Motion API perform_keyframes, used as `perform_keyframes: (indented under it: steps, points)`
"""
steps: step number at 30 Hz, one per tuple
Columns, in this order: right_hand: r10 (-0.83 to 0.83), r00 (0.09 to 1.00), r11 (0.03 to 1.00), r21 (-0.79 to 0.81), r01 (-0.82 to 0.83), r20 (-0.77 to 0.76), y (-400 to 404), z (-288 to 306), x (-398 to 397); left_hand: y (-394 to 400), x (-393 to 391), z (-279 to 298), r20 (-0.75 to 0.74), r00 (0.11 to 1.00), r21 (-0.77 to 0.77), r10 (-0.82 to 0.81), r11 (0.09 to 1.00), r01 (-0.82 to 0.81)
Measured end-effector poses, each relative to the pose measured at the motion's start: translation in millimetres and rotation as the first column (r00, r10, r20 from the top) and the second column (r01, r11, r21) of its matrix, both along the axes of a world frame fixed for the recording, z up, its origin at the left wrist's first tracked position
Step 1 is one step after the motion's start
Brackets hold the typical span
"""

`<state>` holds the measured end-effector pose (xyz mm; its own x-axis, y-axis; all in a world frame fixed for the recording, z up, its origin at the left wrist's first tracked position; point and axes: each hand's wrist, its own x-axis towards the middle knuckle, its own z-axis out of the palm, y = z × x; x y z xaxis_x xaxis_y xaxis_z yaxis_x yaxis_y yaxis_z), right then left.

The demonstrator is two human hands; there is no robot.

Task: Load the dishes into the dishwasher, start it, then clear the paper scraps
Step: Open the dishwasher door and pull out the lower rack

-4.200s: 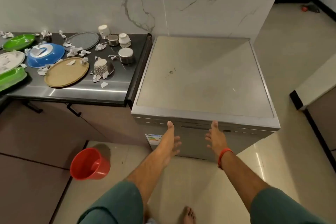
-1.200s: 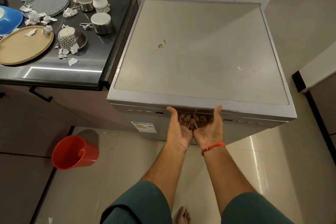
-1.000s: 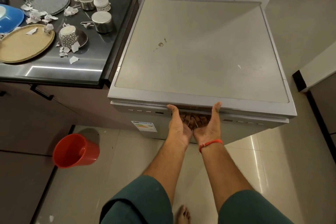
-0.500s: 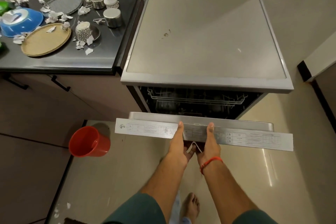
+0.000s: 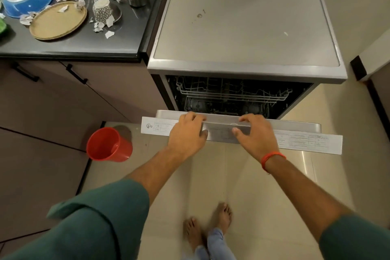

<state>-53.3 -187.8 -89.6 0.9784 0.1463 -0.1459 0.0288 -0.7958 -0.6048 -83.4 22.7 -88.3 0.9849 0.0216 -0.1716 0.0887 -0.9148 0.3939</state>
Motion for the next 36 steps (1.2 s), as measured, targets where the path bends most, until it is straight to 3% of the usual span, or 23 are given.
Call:
perform_keyframes:
  steps: [2,4,9,14,19,23,33,36]
  points:
    - [0.085,0.996,0.973,-0.213,-0.085,-0.008,-10,-7,3,10,-2,-1,-0.031,0.996,0.138,-0.083,0.987,0.087]
    - [0.111,0.994,0.951,-0.289,-0.106,0.001,-17,-14,-5,17,-9,-5,-0.059,0.992,0.222,-0.113,0.967,0.124]
    - [0.102,0.994,0.951,-0.297,-0.086,0.039,-15,-22,-43,15,-37,-10,-0.085,0.988,0.252,-0.13,0.956,0.148]
    - [0.076,0.993,0.927,-0.36,-0.103,-0.089,-11,-23,-84,8,-76,-17,-0.205,0.97,0.264,-0.134,0.946,0.186]
    - [0.139,0.949,0.868,-0.426,-0.254,-0.283,-18,-41,-138,-1,-128,-40,-0.353,0.921,0.264,-0.162,0.927,0.265]
    - [0.181,0.892,0.852,-0.388,-0.353,-0.414,-26,-63,-167,-4,-160,-64,-0.467,0.869,0.22,-0.161,0.931,0.29]
    - [0.205,0.931,0.845,-0.425,-0.324,-0.302,-39,-96,-189,-13,-188,-97,-0.565,0.815,0.189,-0.133,0.94,0.285]
    - [0.195,0.895,0.821,-0.432,-0.373,-0.402,-43,-107,-196,-19,-201,-109,-0.582,0.805,0.172,-0.116,0.95,0.261]
